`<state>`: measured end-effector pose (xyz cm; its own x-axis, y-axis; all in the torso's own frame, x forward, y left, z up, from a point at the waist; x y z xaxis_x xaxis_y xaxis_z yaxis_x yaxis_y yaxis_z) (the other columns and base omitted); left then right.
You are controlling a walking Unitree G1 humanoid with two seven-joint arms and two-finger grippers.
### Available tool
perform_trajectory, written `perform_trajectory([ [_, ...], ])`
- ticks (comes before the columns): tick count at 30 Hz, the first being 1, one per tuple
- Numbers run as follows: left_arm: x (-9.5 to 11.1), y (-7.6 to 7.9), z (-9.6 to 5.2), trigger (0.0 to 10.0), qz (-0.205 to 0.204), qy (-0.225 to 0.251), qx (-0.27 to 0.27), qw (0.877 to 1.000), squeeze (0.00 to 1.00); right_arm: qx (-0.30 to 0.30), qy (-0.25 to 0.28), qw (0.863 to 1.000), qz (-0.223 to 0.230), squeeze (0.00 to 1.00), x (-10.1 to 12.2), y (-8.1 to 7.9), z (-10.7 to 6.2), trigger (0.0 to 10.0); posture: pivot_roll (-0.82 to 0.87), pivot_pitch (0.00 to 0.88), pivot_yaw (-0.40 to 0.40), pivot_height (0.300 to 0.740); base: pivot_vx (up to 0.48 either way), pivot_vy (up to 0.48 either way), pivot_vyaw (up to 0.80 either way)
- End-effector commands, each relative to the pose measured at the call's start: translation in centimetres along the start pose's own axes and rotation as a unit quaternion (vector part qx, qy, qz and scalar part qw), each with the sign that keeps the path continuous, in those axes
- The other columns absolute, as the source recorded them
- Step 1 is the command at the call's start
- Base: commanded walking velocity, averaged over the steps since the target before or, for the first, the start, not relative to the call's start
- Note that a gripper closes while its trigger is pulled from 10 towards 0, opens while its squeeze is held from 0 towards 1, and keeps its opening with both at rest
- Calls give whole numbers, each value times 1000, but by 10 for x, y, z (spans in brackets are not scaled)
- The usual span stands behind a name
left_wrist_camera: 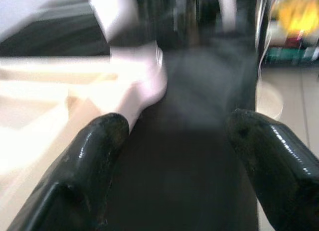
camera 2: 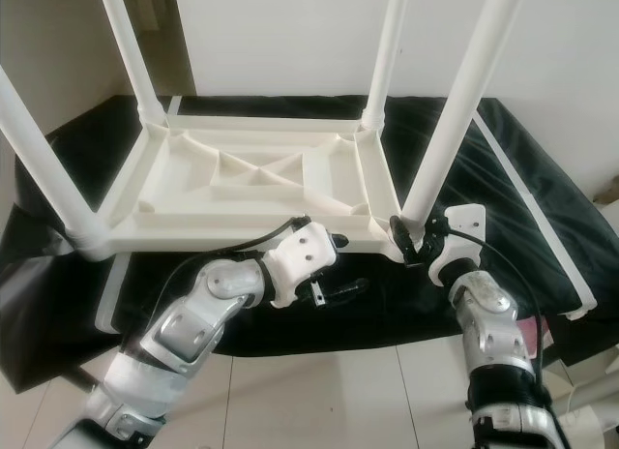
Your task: Building children table
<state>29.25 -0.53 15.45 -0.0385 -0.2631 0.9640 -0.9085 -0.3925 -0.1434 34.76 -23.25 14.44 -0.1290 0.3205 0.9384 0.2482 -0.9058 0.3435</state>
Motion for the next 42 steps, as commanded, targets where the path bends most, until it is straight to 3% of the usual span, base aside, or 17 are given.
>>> perform_trajectory([
  [1,-10,0,0,10000,-4,-21,5,1000,0,16,-1,1000,2,0,-3,-2,0,10000,-45,12,-23,740,0,0,0],
  [4,-17,1,-4,10000,0,-41,-9,999,0,51,-7,999,-7,0,-2,-2,4,10000,-41,9,-22,740,0,0,0],
  [6,-28,5,-8,10000,-3,-73,-32,997,0,108,-17,994,-30,0,-3,-3,7,10000,-40,6,-19,740,0,0,0],
  [13,-38,2,-10,10000,-6,-103,-31,994,0,139,-22,989,-44,0,0,5,10,10000,-40,2,-10,740,0,0,0],
  [18,-45,-9,-10,10000,-15,-129,-2,991,0,159,-24,986,-52,0,3,17,11,10000,-40,0,-6,740,0,0,0],
  [24,-49,-20,-12,10000,-22,-146,33,988,0,211,-49,975,-44,0,-4,19,1,10000,-39,0,-7,740,0,0,0],
  [26,-51,-24,-14,10000,-28,-152,48,987,0,250,-63,965,-41,0,-12,15,-10,10000,-38,0,-13,740,0,0,0],
  [28,-51,-24,-14,10000,-28,-152,48,987,0,250,-63,965,-41,0,-12,15,-10,10000,-38,0,-13,740,0,0,0],
  [32,-53,-29,-15,10000,-32,-158,66,985,0,304,-77,949,-32,0,-22,9,-25,10000,-48,0,-6,740,0,0,0],
  [42,-51,-33,-13,10000,-34,-158,73,984,0,347,-78,934,-27,0,-23,0,-32,10000,-54,0,-3,740,0,0,0],
])
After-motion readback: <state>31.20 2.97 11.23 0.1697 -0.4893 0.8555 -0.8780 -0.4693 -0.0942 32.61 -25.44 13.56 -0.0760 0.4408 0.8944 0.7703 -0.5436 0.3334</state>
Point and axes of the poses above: a point about 5 cm out from each wrist's last joint towards the gripper, its own z axis pointing out of the wrist towards the gripper, its own x axis along the axis of the wrist's last joint, y = z × x, the point moved 2 cm from there along z, pointing out of the wrist towards the gripper, and after that the axes turned 14 degrees about -z, right-handed, at the moved point
